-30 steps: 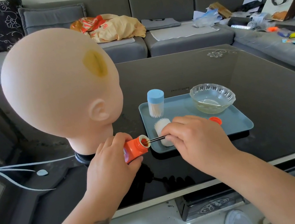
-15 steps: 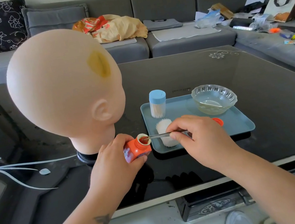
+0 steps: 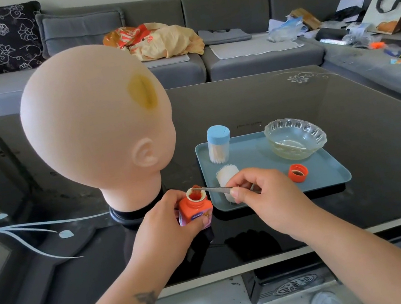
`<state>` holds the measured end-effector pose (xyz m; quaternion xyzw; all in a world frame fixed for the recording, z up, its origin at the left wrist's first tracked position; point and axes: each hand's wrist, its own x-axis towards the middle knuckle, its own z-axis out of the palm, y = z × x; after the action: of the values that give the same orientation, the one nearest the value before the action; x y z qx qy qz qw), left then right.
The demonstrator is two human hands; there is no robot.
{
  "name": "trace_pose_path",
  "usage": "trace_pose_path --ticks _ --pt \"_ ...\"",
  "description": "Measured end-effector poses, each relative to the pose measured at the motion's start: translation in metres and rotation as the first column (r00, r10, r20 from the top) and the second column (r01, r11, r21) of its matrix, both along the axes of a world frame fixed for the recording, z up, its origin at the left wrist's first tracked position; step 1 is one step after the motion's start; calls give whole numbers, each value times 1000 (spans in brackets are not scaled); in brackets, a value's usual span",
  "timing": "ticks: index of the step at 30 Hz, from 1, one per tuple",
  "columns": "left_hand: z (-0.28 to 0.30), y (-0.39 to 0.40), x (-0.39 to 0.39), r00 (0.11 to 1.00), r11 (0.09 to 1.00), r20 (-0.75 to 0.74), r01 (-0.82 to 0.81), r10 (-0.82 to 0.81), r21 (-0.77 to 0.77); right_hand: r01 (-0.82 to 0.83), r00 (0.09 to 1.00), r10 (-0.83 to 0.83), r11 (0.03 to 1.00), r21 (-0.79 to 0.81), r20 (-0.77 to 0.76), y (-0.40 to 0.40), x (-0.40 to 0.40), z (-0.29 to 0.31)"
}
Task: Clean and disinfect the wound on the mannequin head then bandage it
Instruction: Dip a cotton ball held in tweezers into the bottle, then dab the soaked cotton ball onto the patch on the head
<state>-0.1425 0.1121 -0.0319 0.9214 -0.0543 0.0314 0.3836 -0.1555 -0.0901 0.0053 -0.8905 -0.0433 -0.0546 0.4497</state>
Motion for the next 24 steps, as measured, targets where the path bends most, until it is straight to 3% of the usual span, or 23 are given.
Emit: trace_pose_path --ticks 12,18,24 --pt "12 2 -7 998 1000 64 5 -4 -16 -3 1000 2 985 174 4 0 1 7" --pt "48 -2 -17 922 1000 387 -28 23 6 55 992 -75 979 196 97 -1 4 23" --pt "85 -1 -17 686 991 724 -133 73 27 15 977 -75 958 285 200 5 5 40"
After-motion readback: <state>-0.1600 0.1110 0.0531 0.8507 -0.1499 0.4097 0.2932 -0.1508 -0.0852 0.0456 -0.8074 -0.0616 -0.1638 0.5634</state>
